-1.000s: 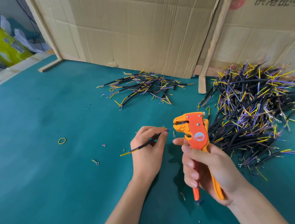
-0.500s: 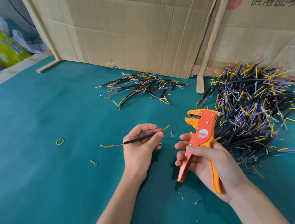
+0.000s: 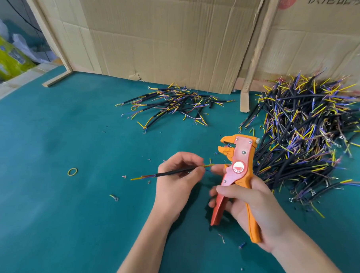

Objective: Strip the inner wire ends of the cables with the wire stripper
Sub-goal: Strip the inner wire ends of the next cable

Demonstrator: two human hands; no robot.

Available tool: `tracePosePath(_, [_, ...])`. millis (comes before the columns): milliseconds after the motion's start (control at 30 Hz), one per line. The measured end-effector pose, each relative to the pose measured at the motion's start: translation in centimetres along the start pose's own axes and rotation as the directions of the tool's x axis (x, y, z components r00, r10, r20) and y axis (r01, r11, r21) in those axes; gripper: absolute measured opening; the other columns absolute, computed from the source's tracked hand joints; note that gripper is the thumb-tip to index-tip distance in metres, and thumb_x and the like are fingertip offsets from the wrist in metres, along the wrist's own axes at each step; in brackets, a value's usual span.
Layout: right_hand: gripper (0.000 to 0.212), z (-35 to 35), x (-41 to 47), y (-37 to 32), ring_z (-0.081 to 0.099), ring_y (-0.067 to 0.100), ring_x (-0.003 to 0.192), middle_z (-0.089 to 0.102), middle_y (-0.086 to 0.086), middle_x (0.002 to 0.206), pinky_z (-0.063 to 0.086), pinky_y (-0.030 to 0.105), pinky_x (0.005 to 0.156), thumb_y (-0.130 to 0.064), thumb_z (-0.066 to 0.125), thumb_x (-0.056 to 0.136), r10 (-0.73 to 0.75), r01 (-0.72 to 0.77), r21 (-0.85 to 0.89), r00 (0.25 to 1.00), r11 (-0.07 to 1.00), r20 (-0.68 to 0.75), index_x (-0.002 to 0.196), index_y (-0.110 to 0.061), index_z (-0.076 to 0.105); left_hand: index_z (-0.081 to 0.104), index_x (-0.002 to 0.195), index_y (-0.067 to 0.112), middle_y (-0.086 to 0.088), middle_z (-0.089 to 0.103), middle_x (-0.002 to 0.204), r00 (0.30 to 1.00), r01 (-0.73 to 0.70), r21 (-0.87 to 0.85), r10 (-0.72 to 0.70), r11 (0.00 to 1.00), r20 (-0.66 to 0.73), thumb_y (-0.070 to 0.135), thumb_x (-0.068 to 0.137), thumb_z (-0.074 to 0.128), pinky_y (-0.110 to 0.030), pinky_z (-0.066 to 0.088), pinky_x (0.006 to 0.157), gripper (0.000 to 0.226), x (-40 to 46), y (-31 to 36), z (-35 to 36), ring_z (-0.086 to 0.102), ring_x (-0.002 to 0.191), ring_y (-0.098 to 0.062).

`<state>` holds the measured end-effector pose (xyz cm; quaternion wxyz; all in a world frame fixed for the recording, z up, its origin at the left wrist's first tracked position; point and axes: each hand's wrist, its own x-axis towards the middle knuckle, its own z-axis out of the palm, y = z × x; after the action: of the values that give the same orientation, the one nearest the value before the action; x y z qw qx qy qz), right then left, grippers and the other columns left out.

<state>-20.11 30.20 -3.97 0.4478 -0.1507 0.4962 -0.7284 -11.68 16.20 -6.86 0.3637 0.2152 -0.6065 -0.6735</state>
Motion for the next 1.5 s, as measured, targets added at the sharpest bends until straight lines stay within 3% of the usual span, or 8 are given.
tracePosePath(300, [0.045, 0.1, -0.3, -0.6, 0.063, 0.033, 0.077, 0.061, 0.029, 0.089, 0.057, 0.040, 0.070, -0.003, 0.074, 0.071, -0.020, 0.022, -0.035, 0.999, 0.999, 0.046, 0.115, -0.009, 0.075, 0.074, 0.085, 0.010, 0.001, 0.075, 0.083, 0.996, -0.054, 0.125, 0.046, 0.991, 0.072, -0.006, 0.087, 0.071, -0.020, 0.051, 0.073, 0.016, -0.1, 0.0, 0.1, 0.068, 0.077, -0.011])
tracePosePath(500, [0.040, -0.1, -0.3, -0.7, 0.072, 0.036, 0.084, 0.071, 0.025, 0.099, 0.059, 0.042, 0.073, -0.009, 0.078, 0.069, -0.001, -0.004, -0.167, 1.000, 0.986, -0.030, 0.109, -0.012, 0.076, 0.075, 0.083, 0.023, 0.009, 0.073, 0.080, 0.988, -0.142, 0.447, 0.155, 0.883, 0.008, 0.007, 0.086, 0.072, -0.031, 0.055, 0.074, 0.016, -0.2, -0.8, 0.6, 0.068, 0.077, -0.012])
tracePosePath(700, [0.042, -0.3, -0.3, -0.6, 0.072, 0.037, 0.084, 0.068, 0.033, 0.100, 0.059, 0.043, 0.075, -0.007, 0.076, 0.070, 0.028, -0.030, -0.141, 0.999, 0.990, -0.021, 0.112, -0.008, 0.074, 0.076, 0.084, 0.022, 0.012, 0.067, 0.075, 0.958, -0.230, 0.618, 0.287, 0.751, 0.007, 0.011, 0.085, 0.075, -0.008, 0.041, 0.065, 0.012, -0.3, -1.2, 0.8, 0.062, 0.074, -0.004])
tracePosePath(833, [0.049, -0.4, -0.2, -0.8, 0.072, 0.036, 0.085, 0.070, 0.025, 0.096, 0.059, 0.041, 0.073, -0.008, 0.077, 0.068, 0.027, -0.031, -0.160, 0.999, 0.987, -0.027, 0.117, -0.009, 0.072, 0.077, 0.084, 0.024, 0.013, 0.069, 0.075, 0.959, -0.219, 0.573, 0.281, 0.790, -0.021, 0.012, 0.085, 0.077, -0.011, 0.046, 0.066, 0.012, -0.4, -1.2, 0.9, 0.064, 0.071, -0.002])
tracePosePath(1000, [0.045, -0.3, -0.1, -0.9, 0.069, 0.040, 0.083, 0.069, 0.026, 0.103, 0.059, 0.044, 0.071, -0.002, 0.075, 0.070, 0.028, -0.027, -0.048, 1.000, 0.998, 0.013, 0.115, -0.002, 0.071, 0.076, 0.088, 0.028, 0.013, 0.071, 0.078, 0.976, -0.162, 0.474, 0.210, 0.866, -0.050, 0.016, 0.085, 0.076, -0.035, 0.058, 0.068, 0.013, -0.4, -1.0, 0.7, 0.070, 0.071, -0.010])
tracePosePath(1233, [0.042, -0.4, 0.0, -0.7, 0.070, 0.039, 0.085, 0.067, 0.024, 0.095, 0.057, 0.043, 0.073, -0.004, 0.075, 0.072, 0.025, -0.024, -0.064, 0.999, 0.998, 0.030, 0.114, -0.013, 0.076, 0.079, 0.086, 0.025, 0.014, 0.071, 0.077, 0.969, -0.198, 0.513, 0.246, 0.835, -0.026, 0.013, 0.084, 0.079, -0.028, 0.054, 0.067, 0.012, -0.6, -0.9, 0.8, 0.069, 0.070, -0.009])
tracePosePath(1400, [0.048, -0.2, -0.2, -0.9, 0.069, 0.038, 0.084, 0.063, 0.036, 0.113, 0.057, 0.042, 0.072, -0.003, 0.074, 0.073, 0.018, -0.016, -0.042, 0.998, 0.999, 0.054, 0.120, -0.012, 0.073, 0.080, 0.088, 0.023, 0.013, 0.070, 0.075, 0.963, -0.223, 0.528, 0.269, 0.819, -0.010, 0.013, 0.083, 0.080, -0.017, 0.049, 0.064, 0.010, -0.5, -0.9, 0.8, 0.066, 0.069, -0.006])
tracePosePath(1500, [0.049, -0.2, -0.2, -1.0, 0.069, 0.037, 0.084, 0.062, 0.032, 0.100, 0.057, 0.040, 0.072, -0.004, 0.074, 0.073, 0.020, -0.015, -0.061, 0.997, 0.998, 0.072, 0.121, -0.014, 0.073, 0.079, 0.088, 0.023, 0.014, 0.071, 0.076, 0.968, -0.209, 0.515, 0.250, 0.831, -0.012, 0.013, 0.083, 0.080, -0.016, 0.048, 0.065, 0.011, -0.5, -1.0, 0.8, 0.066, 0.070, -0.007])
